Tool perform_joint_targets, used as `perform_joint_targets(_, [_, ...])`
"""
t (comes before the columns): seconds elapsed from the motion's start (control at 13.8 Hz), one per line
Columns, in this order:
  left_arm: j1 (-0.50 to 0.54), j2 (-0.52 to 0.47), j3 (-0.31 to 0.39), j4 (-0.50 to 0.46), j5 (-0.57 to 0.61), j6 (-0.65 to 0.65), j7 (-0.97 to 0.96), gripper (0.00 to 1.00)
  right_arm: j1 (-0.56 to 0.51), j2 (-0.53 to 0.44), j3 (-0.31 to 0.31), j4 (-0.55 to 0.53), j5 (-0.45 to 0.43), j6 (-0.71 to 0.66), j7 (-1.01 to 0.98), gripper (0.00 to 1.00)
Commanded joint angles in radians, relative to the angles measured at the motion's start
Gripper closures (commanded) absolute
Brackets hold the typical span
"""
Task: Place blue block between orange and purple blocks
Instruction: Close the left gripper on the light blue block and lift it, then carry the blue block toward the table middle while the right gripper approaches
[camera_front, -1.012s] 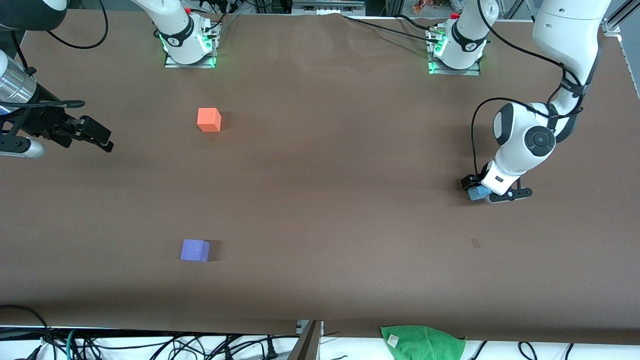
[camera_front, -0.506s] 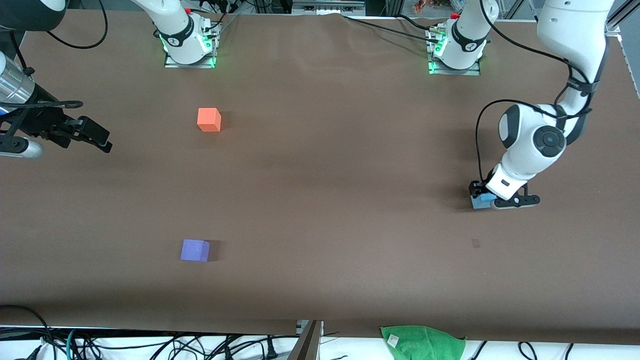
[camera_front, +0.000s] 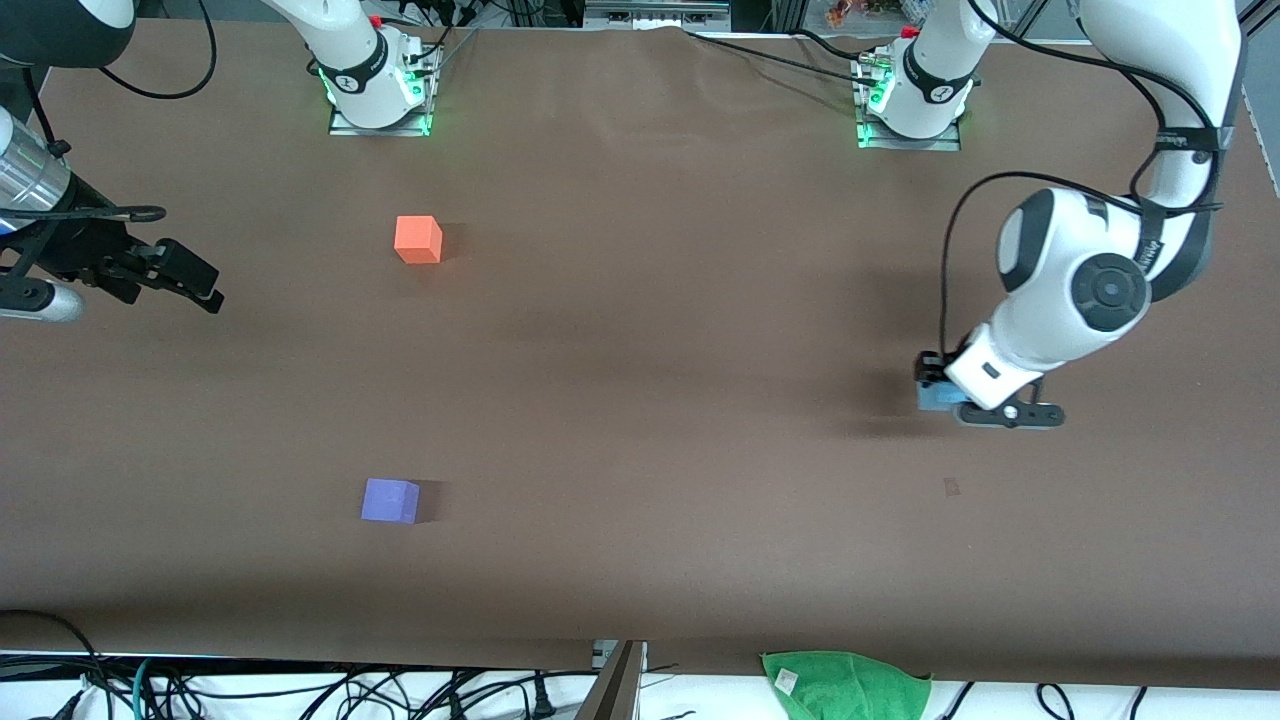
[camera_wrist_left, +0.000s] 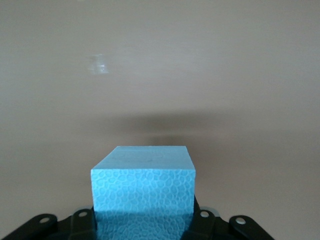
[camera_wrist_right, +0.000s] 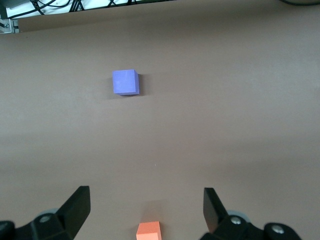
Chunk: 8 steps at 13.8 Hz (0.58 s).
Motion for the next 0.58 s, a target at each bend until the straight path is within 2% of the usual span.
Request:
perform_joint_targets(0.0, [-0.008, 0.029, -0.134, 0.078, 0.001, -0.036, -0.142, 0.78, -0.002, 0.005, 0.001, 0.005, 0.014, 0.004, -0.008, 0.00])
perform_joint_targets(0.14, [-0.072, 0.089, -0.188, 0.133, 0.001, -0.033, -0.186, 0.77, 0.001, 0.012, 0.003, 0.003, 0.011, -0.004, -0.003, 0.00])
perform_joint_targets(0.29, [-0.184, 0.182, -0.183, 0.228, 0.007, -0.031, -0.300, 0.78, 0.004, 0.055, 0.003, 0.002, -0.009, -0.006, -0.003, 0.00])
perform_joint_targets(0.51, [-0.283, 0.317, -0.180, 0.342, 0.012, -0.015, -0.483, 0.78, -0.011, 0.153, 0.000, 0.000, -0.018, -0.027, -0.031, 0.00])
